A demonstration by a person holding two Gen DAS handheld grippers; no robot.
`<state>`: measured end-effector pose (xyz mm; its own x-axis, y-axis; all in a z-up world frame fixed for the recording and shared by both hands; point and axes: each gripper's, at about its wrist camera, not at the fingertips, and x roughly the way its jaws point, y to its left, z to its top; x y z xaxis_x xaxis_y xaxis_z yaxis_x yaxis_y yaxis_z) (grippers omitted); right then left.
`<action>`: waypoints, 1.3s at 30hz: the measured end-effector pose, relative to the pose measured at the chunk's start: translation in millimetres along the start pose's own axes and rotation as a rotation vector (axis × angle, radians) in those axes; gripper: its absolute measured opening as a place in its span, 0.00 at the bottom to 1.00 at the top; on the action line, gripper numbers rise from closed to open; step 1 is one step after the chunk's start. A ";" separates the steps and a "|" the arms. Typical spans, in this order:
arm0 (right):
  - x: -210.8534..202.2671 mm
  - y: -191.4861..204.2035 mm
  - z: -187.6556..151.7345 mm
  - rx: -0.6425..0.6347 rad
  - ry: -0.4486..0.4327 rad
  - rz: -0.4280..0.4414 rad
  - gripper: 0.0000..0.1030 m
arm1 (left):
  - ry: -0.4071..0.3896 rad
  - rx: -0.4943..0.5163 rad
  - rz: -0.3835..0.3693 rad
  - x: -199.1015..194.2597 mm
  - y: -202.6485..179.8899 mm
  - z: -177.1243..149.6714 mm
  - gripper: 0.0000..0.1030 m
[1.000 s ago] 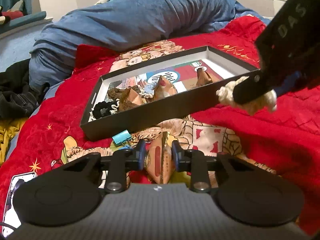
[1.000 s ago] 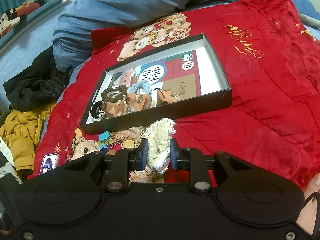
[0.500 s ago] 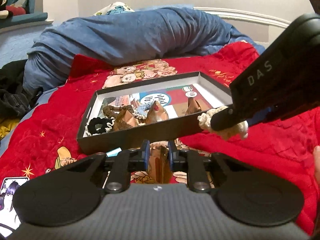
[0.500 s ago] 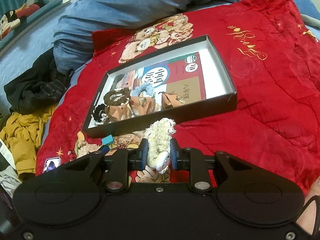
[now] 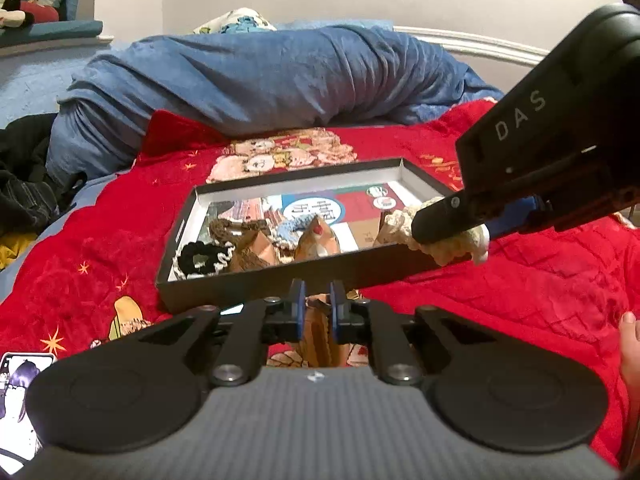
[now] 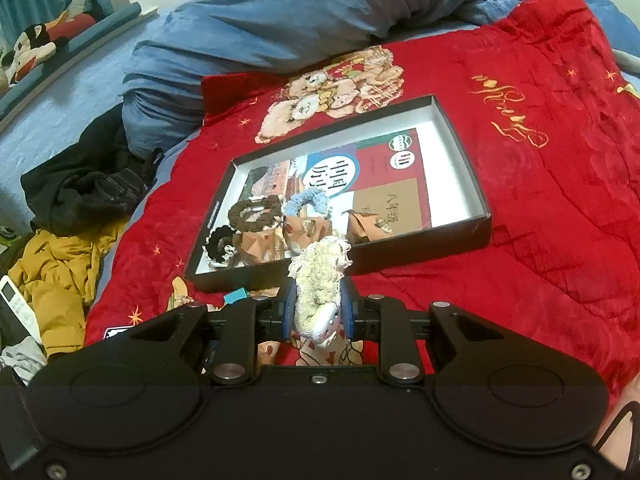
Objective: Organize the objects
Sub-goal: 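Carry brown packet with left tool while right tool carries scrunchie over box, then lower brown packet into box with left tool while right tool lowers scrunchie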
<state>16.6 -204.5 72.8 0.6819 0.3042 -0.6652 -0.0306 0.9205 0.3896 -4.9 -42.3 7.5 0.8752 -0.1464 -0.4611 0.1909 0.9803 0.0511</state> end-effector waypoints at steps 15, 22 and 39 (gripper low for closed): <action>-19.9 13.3 34.9 -0.029 -0.074 0.038 0.22 | -0.114 -0.006 0.010 -5.3 7.8 13.1 0.07; -23.6 25.8 58.8 -0.053 -0.134 0.067 0.22 | -0.132 -0.068 0.019 -2.8 23.8 30.0 0.07; 76.2 -17.9 107.5 0.057 -0.123 -0.063 0.22 | -0.060 -0.083 -0.083 109.6 25.7 98.0 0.07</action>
<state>147.6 -224.2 83.7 0.7659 0.2102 -0.6076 0.0548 0.9203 0.3874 139.5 -46.2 45.0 0.8833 -0.2332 -0.4068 0.2287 0.9716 -0.0602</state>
